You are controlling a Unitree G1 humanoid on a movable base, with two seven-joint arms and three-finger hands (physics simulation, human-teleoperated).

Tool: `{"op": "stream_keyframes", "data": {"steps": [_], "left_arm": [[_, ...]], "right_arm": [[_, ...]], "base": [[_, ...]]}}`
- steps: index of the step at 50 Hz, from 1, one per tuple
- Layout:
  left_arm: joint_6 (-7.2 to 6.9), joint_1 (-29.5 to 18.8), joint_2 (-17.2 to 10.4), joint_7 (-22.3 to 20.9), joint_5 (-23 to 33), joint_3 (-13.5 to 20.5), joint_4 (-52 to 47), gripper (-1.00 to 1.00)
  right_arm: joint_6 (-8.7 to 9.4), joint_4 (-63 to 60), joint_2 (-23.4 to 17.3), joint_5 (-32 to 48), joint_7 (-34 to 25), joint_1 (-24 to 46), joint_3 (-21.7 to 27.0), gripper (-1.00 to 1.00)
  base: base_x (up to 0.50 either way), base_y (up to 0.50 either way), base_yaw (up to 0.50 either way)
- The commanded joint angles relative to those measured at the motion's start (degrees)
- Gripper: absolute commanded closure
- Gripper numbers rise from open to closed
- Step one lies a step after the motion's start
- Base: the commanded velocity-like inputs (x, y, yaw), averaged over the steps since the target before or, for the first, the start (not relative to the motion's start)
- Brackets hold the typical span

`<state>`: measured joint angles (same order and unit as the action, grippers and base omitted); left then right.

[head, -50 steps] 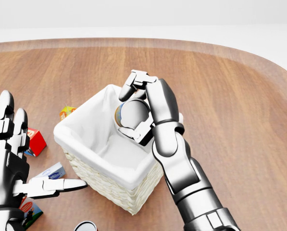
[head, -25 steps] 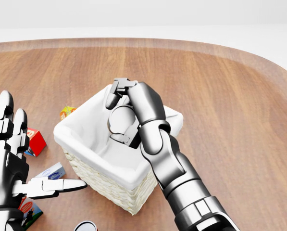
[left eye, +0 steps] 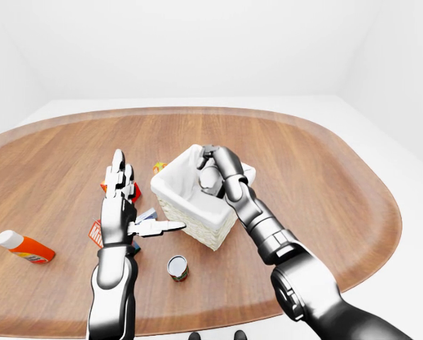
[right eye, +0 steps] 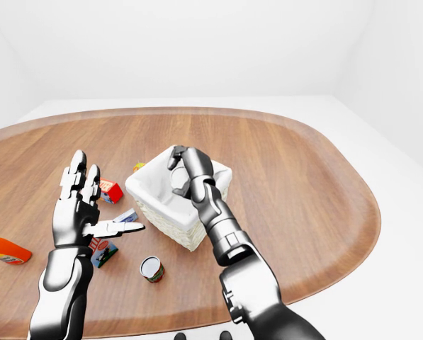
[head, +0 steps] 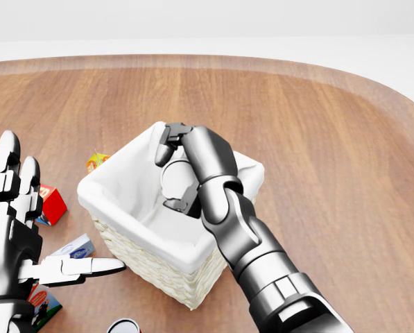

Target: Pick up the alphabet soup, and put it in the basket.

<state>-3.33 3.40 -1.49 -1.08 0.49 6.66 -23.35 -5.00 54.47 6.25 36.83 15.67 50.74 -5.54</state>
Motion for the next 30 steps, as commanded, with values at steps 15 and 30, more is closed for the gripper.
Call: {"op": "stream_keyframes", "data": {"steps": [15, 30], "left_arm": [[0.01, -0.04, -0.01, 0.03, 0.04, -0.05, 0.20, -1.00], [-0.30, 0.03, 0.04, 0.02, 0.11, -0.23, -0.11, -1.00]], "right_arm": [[0.00, 4.54, -0.55, 0.45, 3.04, 1.74, 0.54, 0.86], [0.00, 6.92, -0.80, 1.02, 4.03, 2.31, 0.55, -1.00]], "base": [[0.00, 0.00, 0.00], [0.00, 0.00, 0.00]]}}
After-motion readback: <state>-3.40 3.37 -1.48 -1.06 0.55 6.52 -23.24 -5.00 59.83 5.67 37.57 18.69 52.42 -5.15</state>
